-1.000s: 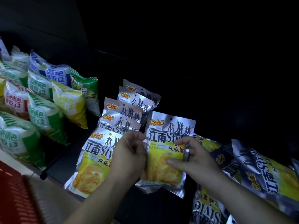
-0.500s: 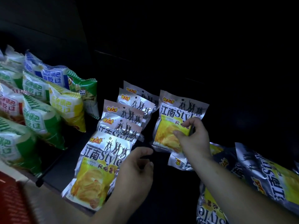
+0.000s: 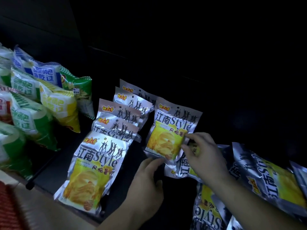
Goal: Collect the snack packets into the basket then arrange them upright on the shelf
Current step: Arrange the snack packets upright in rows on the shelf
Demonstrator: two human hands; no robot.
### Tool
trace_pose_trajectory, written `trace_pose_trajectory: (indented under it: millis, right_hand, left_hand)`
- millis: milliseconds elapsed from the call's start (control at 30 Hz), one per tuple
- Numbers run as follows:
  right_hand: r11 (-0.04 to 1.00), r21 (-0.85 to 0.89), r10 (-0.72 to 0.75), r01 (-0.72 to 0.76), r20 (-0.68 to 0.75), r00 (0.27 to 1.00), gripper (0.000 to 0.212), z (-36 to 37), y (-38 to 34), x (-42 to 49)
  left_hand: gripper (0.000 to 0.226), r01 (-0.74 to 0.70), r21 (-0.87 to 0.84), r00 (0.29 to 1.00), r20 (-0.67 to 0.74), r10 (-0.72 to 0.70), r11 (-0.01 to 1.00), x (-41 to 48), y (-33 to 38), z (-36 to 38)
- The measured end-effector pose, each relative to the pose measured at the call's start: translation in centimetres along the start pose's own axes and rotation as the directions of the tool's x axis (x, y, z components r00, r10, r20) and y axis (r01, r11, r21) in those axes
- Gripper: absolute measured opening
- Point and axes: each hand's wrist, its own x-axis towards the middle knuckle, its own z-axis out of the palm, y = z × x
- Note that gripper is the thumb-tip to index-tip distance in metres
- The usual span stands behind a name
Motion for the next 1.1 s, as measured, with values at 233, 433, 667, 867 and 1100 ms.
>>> trace_pose_trajectory:
  millis: [233, 433, 667, 867, 1100]
  right_hand:
    - [0.988, 0.151, 0.005, -0.028, 0.149, 0.989, 0.036, -2.1, -0.2, -5.5]
    - [0.991, -0.136, 0.023, 0.014, 0.268, 0.963, 0.067, -3.9, 1.5, -6.3]
    - [0.984, -0.088, 0.175, -0.154, 0.35, 0.92, 0.071, -5.5, 5.0, -6.8]
    - [0.98, 0.142, 0.093, -0.141, 0.3, 0.949, 0.06, -5.9, 2.7, -7.4]
    - [0.964, -0.252, -0.01, 0.08, 0.269, 0.963, 0.08, -5.9, 2.1, -7.8]
  left_hand:
    - [0.057, -0.018, -0.033, 0.988, -0.152, 0.013, 0.999, -0.6, -0.2, 3.8]
    - [0.056, -0.127, 0.189, 0.976, -0.152, 0.157, 0.974, -0.6, 0.5, 5.2]
    - [0.05, -0.316, 0.52, 0.939, 0.052, 0.34, 0.794, 2.1, -1.1, 6.2]
    - [0.041, -0.195, 0.627, 0.981, 0.11, 0.162, 0.754, 4.2, 0.5, 8.3]
    - [0.012, -0.269, 0.324, 0.963, 0.09, 0.254, 0.907, 3.9, -0.8, 7.2]
